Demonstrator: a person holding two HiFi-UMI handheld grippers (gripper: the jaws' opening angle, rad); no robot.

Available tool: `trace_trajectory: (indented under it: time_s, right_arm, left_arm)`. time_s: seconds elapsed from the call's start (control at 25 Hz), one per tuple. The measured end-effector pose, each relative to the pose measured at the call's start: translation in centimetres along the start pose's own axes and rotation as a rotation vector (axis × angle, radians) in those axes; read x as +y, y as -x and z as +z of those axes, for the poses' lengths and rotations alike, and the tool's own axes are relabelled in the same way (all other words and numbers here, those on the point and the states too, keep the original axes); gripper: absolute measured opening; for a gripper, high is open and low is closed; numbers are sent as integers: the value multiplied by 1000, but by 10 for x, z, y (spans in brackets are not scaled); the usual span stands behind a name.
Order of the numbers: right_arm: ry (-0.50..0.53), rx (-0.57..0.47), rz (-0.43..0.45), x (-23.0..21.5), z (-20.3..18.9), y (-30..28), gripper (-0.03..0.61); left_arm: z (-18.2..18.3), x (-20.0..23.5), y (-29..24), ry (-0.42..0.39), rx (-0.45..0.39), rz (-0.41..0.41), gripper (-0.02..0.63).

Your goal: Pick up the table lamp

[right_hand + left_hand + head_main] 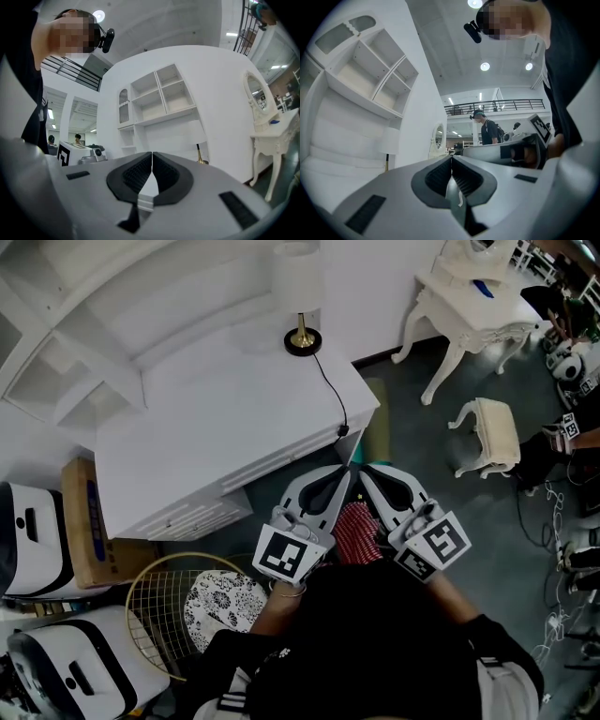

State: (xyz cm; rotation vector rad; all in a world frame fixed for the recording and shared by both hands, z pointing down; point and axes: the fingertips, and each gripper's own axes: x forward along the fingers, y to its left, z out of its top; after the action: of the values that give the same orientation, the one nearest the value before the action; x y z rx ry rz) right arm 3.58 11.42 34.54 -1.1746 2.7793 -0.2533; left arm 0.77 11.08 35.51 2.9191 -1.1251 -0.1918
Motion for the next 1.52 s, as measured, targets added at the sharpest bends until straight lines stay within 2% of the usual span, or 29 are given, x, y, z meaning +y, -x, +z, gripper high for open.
trace_trajectory:
  time_s: [0.24,0.4,0.68,0.84,1.04,1.2,1.32,1.44,1.52]
  right_arm:
    - [-15,-7,31,-15,-2,-18,17]
    - [-18,-2,62,-28,-2,-37,17]
    - [-31,10,114,-57,1,-71,17]
    - [-49,14,134,-63,4,-86,17]
    - [-55,16,159,-58,7,-102,17]
    - [-69,22,172,-75,7,-117,17]
    - [-63,24,184,-89,11,-129,17]
    - [-59,23,186,-105,15,-141,17]
    - [-56,25,193,-112,16,-148,17]
  left_arm:
    - [-6,19,-8,-17,27,34,12]
    - [3,34,-24,-37,-8,50,12]
    - [0,64,-53,-51,11,95,12]
    - [-4,79,-55,-39,46,126,12]
    - [9,94,-51,-49,33,146,12]
    - [-2,110,-66,-52,66,157,12]
    - [5,121,-84,-56,45,158,12]
    - [-2,134,-97,-27,61,156,12]
    - [5,142,-106,-27,35,157,12]
